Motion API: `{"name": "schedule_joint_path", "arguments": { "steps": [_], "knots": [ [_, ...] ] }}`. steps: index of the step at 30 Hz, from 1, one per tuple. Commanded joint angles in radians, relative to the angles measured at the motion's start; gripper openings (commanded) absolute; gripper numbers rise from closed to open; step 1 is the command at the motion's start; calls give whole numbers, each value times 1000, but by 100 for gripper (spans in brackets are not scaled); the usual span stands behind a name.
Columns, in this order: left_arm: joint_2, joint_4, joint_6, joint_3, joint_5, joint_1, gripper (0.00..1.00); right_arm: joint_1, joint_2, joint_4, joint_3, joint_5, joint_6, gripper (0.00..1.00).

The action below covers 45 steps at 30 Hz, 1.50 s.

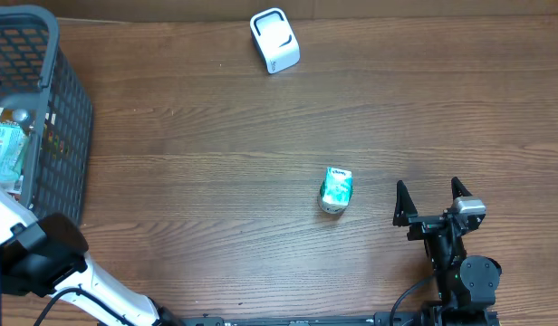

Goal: Scan the item barcode
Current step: 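Reach the left gripper into the basket and grasp the yellow oil bottle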

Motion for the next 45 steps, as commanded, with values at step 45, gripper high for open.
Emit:
{"name": "schedule_joint_path", "arguments": {
  "steps": [45],
  "knots": [
    [2, 494, 266, -664, 283, 28, 73, -3, -7, 4, -11, 2, -7, 100]
  ]
}}
